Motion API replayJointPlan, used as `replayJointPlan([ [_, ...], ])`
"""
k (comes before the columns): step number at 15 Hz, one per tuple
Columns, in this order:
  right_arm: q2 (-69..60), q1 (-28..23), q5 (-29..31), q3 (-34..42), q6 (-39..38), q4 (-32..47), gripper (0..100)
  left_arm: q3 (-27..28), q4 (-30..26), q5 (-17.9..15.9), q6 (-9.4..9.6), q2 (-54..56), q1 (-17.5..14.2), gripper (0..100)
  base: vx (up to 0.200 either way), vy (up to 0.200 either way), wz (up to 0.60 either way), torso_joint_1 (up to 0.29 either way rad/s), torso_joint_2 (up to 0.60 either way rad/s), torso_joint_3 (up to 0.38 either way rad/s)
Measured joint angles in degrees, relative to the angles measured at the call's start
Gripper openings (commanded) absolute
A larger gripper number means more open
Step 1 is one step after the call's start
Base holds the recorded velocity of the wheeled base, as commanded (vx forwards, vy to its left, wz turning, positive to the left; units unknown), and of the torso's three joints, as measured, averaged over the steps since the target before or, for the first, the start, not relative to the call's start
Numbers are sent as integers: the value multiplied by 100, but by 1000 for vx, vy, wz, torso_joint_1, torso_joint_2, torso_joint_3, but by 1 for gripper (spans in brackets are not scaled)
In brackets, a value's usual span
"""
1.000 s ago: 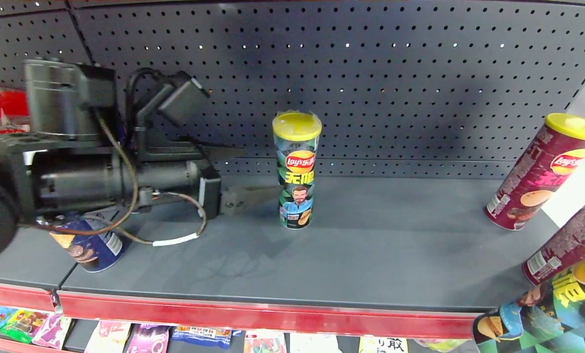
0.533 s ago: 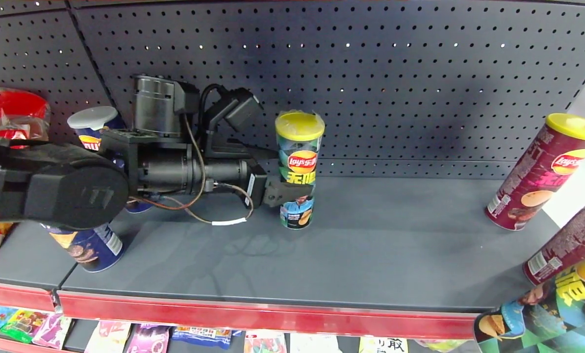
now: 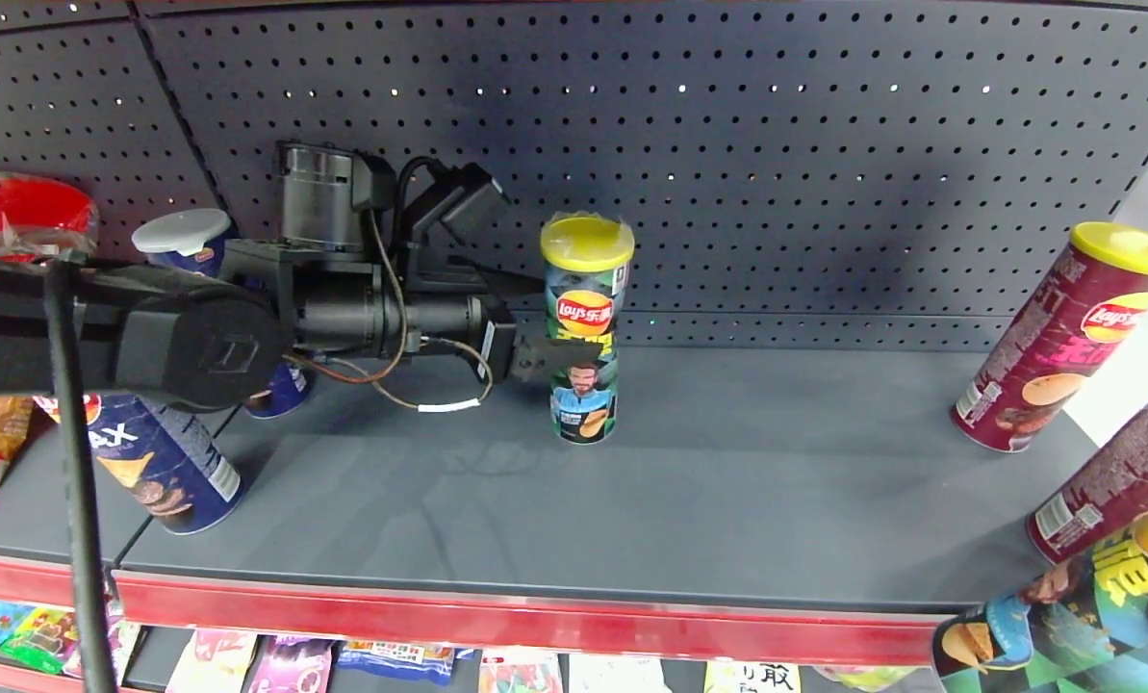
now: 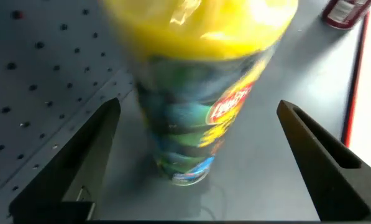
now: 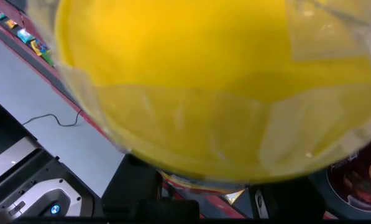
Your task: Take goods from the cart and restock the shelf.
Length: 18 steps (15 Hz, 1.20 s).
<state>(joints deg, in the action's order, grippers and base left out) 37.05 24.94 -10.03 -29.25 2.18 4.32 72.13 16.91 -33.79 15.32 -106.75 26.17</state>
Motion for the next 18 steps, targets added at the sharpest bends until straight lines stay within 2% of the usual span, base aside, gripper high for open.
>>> replayJointPlan([
  [1, -1, -2, -1, 6, 0, 0, 0, 59, 4, -45, 6, -27, -46, 100, 0, 0, 0, 0, 0, 0],
  [5, -32, 0, 0, 39, 0, 15, 0, 295, 2, -595, 17, -201, -158, 100, 0, 0, 0, 0, 0, 0],
  [7, -45, 0, 2, 45, -2, 15, 0, 336, 2, -841, 176, -302, -162, 100, 0, 0, 0, 0, 0, 0],
  [11, -59, -4, 5, 48, 0, 15, 0, 680, 4, -1024, 255, -603, -167, 100, 0, 0, 0, 0, 0, 0],
  [18, -74, -17, 60, 65, 0, 30, 0, 1273, -22, -1167, 213, -1097, -33, 100, 0, 0, 0, 0, 0, 0],
])
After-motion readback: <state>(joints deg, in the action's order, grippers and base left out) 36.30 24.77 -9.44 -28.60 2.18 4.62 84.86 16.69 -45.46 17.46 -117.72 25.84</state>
